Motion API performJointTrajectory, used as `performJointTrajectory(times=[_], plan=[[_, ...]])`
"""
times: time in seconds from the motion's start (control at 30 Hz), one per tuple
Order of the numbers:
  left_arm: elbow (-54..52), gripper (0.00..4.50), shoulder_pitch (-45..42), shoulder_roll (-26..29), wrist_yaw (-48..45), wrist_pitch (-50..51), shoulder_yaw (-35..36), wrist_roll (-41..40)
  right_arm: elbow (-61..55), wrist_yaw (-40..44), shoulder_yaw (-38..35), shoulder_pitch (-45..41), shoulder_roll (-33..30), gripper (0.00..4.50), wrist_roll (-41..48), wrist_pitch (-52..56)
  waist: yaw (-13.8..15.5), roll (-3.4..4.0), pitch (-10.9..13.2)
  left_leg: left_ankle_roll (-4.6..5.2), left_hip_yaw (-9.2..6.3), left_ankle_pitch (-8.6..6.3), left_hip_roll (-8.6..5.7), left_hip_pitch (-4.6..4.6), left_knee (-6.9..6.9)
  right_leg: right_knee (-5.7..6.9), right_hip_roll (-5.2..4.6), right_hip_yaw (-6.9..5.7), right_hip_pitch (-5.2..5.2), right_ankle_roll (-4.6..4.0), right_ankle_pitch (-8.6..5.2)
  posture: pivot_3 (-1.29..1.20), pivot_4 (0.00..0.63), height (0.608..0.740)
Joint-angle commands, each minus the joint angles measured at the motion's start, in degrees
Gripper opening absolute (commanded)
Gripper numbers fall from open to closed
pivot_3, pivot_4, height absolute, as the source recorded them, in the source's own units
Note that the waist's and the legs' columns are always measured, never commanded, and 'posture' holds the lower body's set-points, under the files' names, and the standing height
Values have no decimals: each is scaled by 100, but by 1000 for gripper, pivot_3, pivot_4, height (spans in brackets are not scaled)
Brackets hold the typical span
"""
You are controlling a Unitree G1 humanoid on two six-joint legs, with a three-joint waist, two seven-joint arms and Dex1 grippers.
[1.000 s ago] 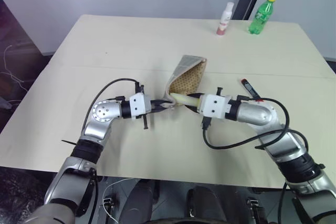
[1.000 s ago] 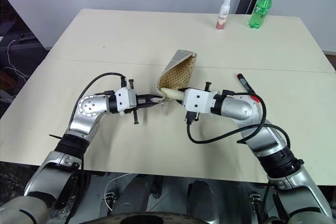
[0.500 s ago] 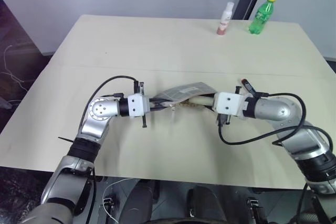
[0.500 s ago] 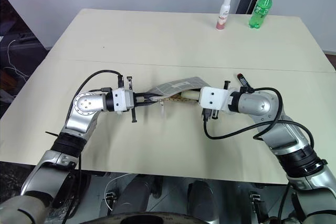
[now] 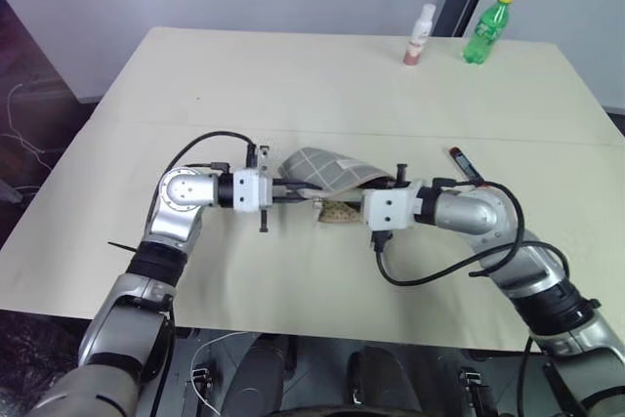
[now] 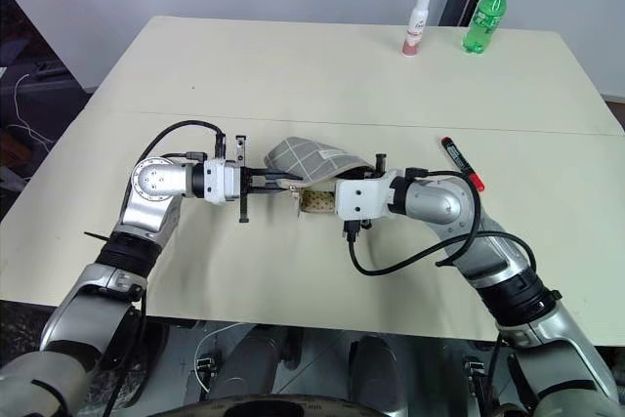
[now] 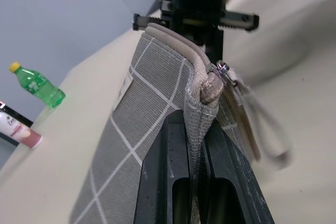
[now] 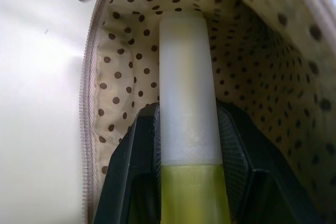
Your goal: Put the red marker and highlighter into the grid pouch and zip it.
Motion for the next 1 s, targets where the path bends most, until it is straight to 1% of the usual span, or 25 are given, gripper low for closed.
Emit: performJointTrajectory(times=[0.03, 0.1, 0.13, 0.2, 0.27, 0.47, 0.57, 0.6, 0.67, 0.73, 0.8, 0.87, 0.93, 1.0], plan=[[175, 0, -57, 1, -113, -197, 110, -101, -106, -126, -185, 17, 71, 902, 79, -129, -3, 0, 0, 0, 0, 1, 0, 0, 0, 0, 1, 0, 0, 0, 0, 0, 150, 740], [321, 0, -22, 32, -99, -241, 163, -87, -203, -21, -307, 38, 84, 1958, 285, 83, -5, 0, 0, 0, 0, 1, 1, 1, 1, 1, 3, 0, 0, 0, 0, 0, 150, 740], [355, 0, -13, 34, -92, -249, 184, -89, -241, 16, -333, 49, 76, 2345, 333, 135, -5, 0, 0, 0, 0, 1, 1, 1, 1, 2, 3, 0, 0, 0, 0, 0, 150, 740], [455, 0, 12, 75, -48, -300, 239, -56, -300, -1, -414, 111, -1, 3355, 311, 155, -3, 0, 0, 0, 0, 1, 1, 1, 1, 2, 3, 0, 0, 0, 0, 0, 150, 740], [556, 0, 25, 112, -5, -349, 287, -22, -356, 26, -509, 154, -48, 4454, 371, 191, 1, 0, 0, 0, 0, 1, 1, 1, 1, 2, 2, 0, 1, 0, 0, 0, 150, 740], [701, 0, 22, 118, 16, -398, 319, -2, -610, 164, -732, 266, -192, 4454, 551, 382, 1, 0, 0, 0, 0, 0, 1, 1, 1, 2, 1, 0, 0, 0, 0, 0, 150, 740], [754, 0, 12, 119, 39, -442, 323, 27, -837, 317, -965, 389, -280, 4454, 896, 639, 4, 0, 0, 0, 0, 0, 1, 1, 1, 2, 0, 0, 1, 0, 0, 0, 150, 740], [768, 0, 20, 119, 61, -446, 326, 38, -973, 330, -1120, 453, -261, 4454, 1118, 773, 2, 0, 0, 0, 0, 0, 1, 1, 1, 2, -7, 0, 1, 0, 0, 0, 150, 740], [788, 0, 61, 103, 162, -481, 319, 99, -1403, 235, -1721, 667, -13, 4454, 2015, 1446, 5, 0, 0, 0, -1, 0, 1, 0, 0, 2, -11, 0, 1, 0, 0, 0, 150, 740], [777, 0, 119, 76, 290, -567, 328, 140, -1759, 170, -2217, 971, 106, 4454, 2650, 1930, 7, 0, 0, 0, -2, -1, 2, 1, -1, 2, -13, 0, 2, 0, 0, 0, 150, 740], [752, 0, 151, 25, 503, -652, 396, 154, -2044, -132, -2730, 1286, 243, 4454, 3005, 2316, 13, -1, -1, 1, -3, -2, 2, 1, -1, 1, -15, -2, 5, 0, 0, 0, 150, 740], [729, 0, 190, 13, 707, -725, 443, 203, -2364, -676, -3296, 1636, 574, 4454, 3347, 2718, 15, -1, -1, 1, -3, -2, 1, 0, 0, 0, -16, -1, 5, 0, 0, 0, 150, 740], [690, 0, 271, 37, 832, -737, 458, 229, -2748, -1107, -3640, 2203, 912, 4454, 3475, 2912, 9, -1, -1, 1, -4, -3, 1, 1, -1, 1, -17, 0, 4, 0, 0, 0, 150, 740], [658, 0, 335, 34, 912, -725, 442, 258, -2982, -1415, -3785, 2756, 1190, 4454, 3406, 2829, 14, -2, -2, 1, -4, -3, 1, 1, -5, 1, -17, 1, 2, 0, 0, 0, 150, 740]])
